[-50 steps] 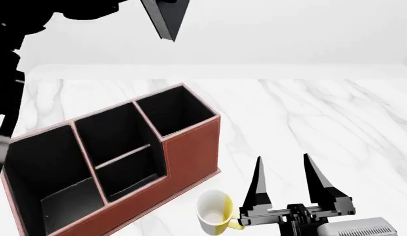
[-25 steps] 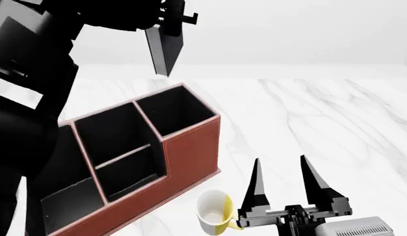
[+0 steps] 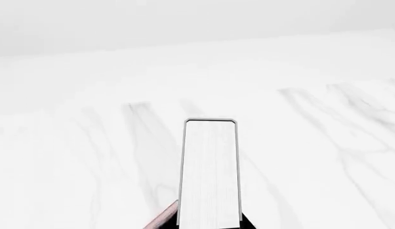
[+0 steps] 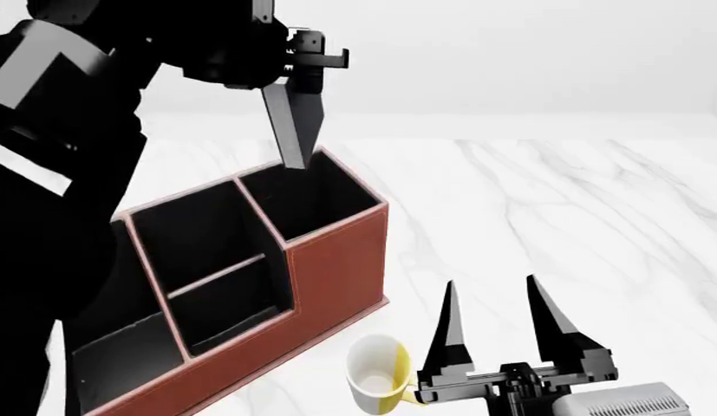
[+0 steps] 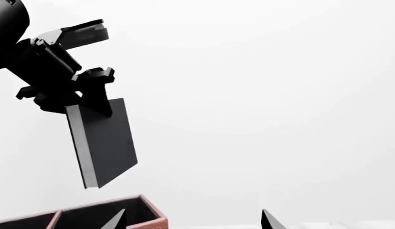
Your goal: Pick up the book and place it in the right compartment of the caddy.
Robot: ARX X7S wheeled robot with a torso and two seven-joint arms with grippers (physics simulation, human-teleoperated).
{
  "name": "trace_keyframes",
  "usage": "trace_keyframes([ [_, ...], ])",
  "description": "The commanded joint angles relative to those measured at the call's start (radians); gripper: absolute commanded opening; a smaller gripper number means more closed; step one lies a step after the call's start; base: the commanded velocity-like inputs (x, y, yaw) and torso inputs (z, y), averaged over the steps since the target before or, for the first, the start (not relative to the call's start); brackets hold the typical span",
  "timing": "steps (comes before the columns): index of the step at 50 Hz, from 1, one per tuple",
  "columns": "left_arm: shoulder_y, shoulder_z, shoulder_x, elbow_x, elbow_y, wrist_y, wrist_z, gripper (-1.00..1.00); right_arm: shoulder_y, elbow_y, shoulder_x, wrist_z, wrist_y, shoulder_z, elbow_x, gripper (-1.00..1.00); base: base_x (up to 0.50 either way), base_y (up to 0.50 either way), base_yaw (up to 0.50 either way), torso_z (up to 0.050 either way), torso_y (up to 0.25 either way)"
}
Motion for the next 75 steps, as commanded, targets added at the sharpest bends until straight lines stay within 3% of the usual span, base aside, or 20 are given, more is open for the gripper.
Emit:
trace_keyframes([
  [1,0.018,-0.011,-0.009,-0.066,0.064,0.014,-0.058,-1.00,0.001,-0.001,-0.013,-0.017,0.003,0.013,-0.016,1.00,0.00,0.00,0.00,0.000,0.000],
  [25,0.110,-0.092,-0.152,-0.165,0.364,-0.001,-0.257,-1.00,0.001,0.014,-0.010,-0.016,-0.006,0.000,-0.028,1.00,0.00,0.00,0.00,0.000,0.001],
  [61,0.127,-0.082,-0.174,-0.152,0.415,0.006,-0.305,-1.00,0.003,0.023,-0.001,-0.013,-0.004,-0.019,-0.034,1.00,0.00,0.00,0.00,0.000,0.002],
  [75,0.169,-0.061,-0.152,-0.128,0.376,0.027,-0.269,-1.00,0.004,0.029,0.001,-0.012,-0.007,-0.024,-0.035,1.00,0.00,0.00,0.00,0.001,0.001],
])
